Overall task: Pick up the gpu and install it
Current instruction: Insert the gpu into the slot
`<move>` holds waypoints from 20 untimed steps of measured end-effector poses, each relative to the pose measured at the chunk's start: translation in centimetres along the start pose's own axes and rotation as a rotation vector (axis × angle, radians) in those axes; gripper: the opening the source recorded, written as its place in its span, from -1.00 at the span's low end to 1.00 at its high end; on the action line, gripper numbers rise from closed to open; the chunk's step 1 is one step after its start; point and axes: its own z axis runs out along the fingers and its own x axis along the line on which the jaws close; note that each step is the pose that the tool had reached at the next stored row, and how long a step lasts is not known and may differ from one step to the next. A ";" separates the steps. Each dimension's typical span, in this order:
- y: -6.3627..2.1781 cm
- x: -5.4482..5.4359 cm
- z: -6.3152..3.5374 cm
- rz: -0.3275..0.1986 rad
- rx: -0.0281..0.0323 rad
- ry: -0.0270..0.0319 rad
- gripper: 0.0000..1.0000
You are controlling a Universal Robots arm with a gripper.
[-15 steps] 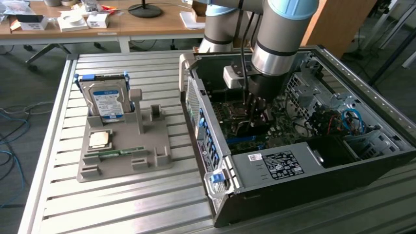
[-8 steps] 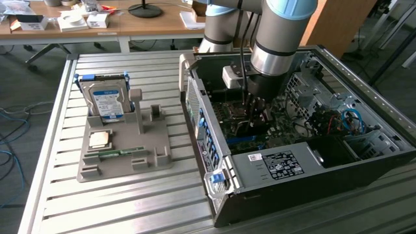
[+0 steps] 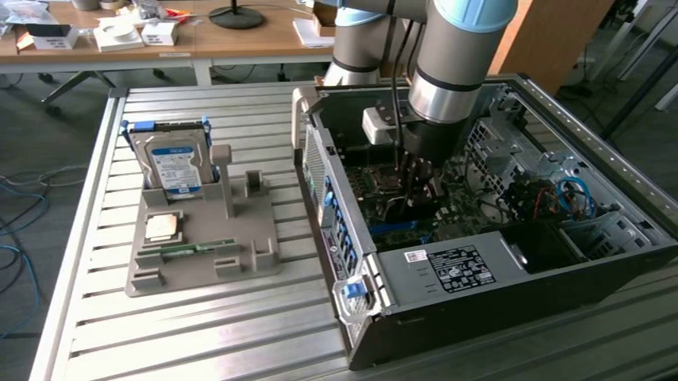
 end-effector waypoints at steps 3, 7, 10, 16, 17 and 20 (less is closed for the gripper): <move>0.00 0.0 0.00 -0.004 0.0008 -0.0001 -0.47; 0.02 0.0 0.00 -0.009 0.0033 -0.0003 -0.47; 0.05 0.0 0.01 -0.011 0.0066 -0.0005 -0.47; 0.14 0.0 0.02 -0.011 0.0105 -0.0005 -0.47; 0.15 0.0 0.02 -0.011 0.0106 -0.0005 -0.47; 0.16 0.0 0.02 -0.010 0.0106 -0.0005 -0.47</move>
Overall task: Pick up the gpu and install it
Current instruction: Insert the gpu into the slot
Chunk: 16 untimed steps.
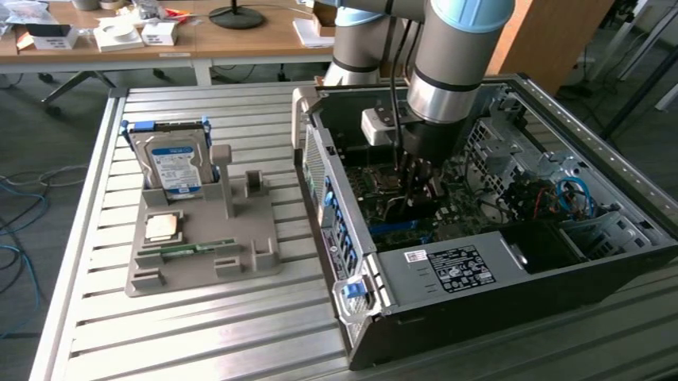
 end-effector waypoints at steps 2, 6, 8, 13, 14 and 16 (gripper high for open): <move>0.00 0.0 0.00 0.002 0.0000 -0.0002 -0.47; 0.00 0.0 0.00 0.004 0.0000 -0.0002 -0.47; 0.00 0.0 0.00 0.006 0.0000 -0.0001 -0.47; 0.01 0.0 0.00 0.015 -0.0002 0.0003 -0.47; 0.01 0.0 0.00 0.018 -0.0002 0.0003 -0.47; 0.01 0.0 0.00 0.022 -0.0002 0.0004 -0.47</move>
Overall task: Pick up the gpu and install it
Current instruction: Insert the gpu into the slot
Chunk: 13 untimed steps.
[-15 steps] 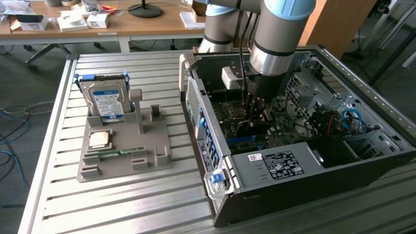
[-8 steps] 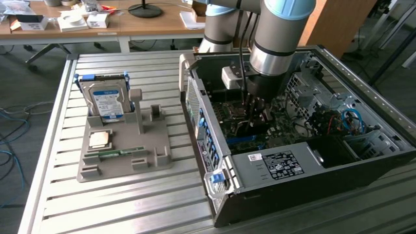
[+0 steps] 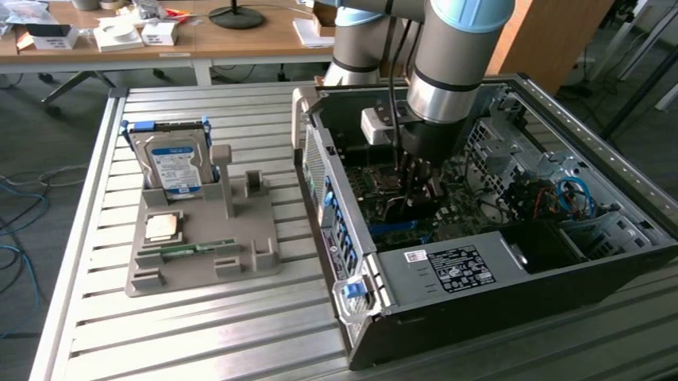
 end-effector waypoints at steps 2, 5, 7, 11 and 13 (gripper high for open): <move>0.00 0.0 0.00 0.001 0.0000 0.0000 -0.47; 0.00 0.0 0.01 0.002 0.0002 0.0015 -0.47; 0.00 0.0 0.01 0.003 0.0002 0.0036 -0.47; 0.00 0.0 0.00 0.004 0.0001 0.0048 -0.47; 0.00 0.0 0.02 0.005 0.0001 0.0049 -0.47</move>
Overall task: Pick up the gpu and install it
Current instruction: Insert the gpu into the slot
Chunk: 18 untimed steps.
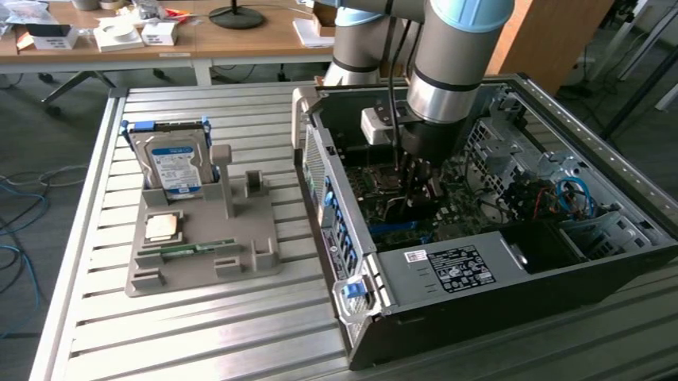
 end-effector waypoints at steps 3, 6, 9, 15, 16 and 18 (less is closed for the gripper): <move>0.01 0.0 0.17 0.000 0.0001 -0.0001 -0.47; 0.01 0.0 0.20 0.000 0.0000 0.0001 -0.47; 0.01 0.0 0.20 0.000 0.0001 -0.0001 -0.47; 0.01 0.0 0.37 0.000 0.0000 -0.0001 -0.47; 0.02 0.0 0.40 0.000 0.0000 0.0000 -0.47; 0.01 0.0 0.41 0.000 0.0000 0.0000 -0.47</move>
